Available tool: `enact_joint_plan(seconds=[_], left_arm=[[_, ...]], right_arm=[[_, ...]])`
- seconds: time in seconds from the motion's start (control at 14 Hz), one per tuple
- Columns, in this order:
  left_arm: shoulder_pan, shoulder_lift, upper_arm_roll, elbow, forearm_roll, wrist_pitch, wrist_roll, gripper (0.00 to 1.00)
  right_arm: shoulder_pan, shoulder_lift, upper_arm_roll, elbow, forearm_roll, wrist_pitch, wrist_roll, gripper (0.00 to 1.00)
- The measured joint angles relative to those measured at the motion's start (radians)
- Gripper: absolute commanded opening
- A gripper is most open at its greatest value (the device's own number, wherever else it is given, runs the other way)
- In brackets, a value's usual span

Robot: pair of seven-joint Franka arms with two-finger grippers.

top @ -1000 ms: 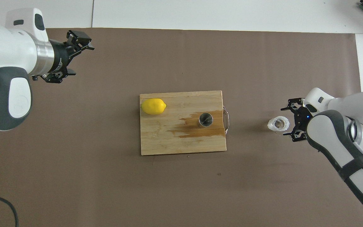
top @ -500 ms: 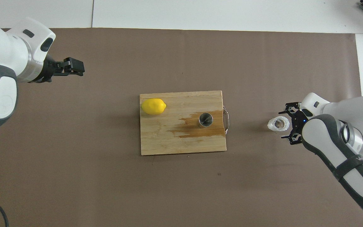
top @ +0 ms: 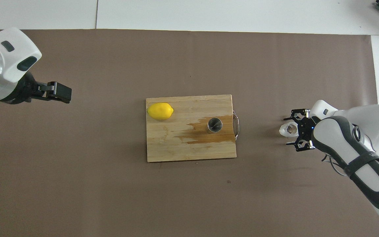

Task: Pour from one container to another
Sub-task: 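Close the right gripper around the small white cup, then lift the white cup with the right gripper over the metal cup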

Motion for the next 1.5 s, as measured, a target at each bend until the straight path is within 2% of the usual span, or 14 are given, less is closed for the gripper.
enact_joint_plan(seconds=[0.14, 0.21, 0.29, 0.5, 0.64, 1.07, 1.5], left_arm=[[0.002, -0.019, 0.001, -0.014, 0.0, -0.022, 0.001, 1.0], [0.004, -0.023, 0.002, -0.024, 0.0, -0.023, 0.001, 1.0], [0.007, -0.025, 0.002, -0.032, 0.0, -0.023, -0.01, 1.0], [0.035, -0.029, 0.003, -0.034, -0.038, -0.023, -0.09, 1.0], [0.047, -0.036, 0.003, -0.023, -0.043, -0.028, -0.096, 1.0], [0.066, -0.046, 0.002, -0.013, -0.043, -0.062, -0.055, 1.0], [0.066, -0.047, 0.017, -0.013, -0.043, -0.062, -0.045, 1.0]], right_arm=[[0.0, 0.0, 0.0, 0.0, 0.005, 0.0, 0.0, 0.91], [-0.001, 0.0, 0.0, 0.0, 0.008, 0.0, 0.0, 0.8], [-0.001, 0.0, 0.0, 0.0, 0.009, 0.0, 0.0, 0.67], [-0.004, -0.005, 0.0, 0.005, 0.013, -0.002, 0.0, 0.11], [-0.006, -0.008, 0.0, 0.012, 0.036, -0.006, 0.0, 0.0], [0.015, -0.038, 0.01, 0.055, 0.043, -0.02, 0.055, 0.0], [0.184, -0.086, 0.015, 0.103, 0.041, -0.026, 0.34, 0.0]])
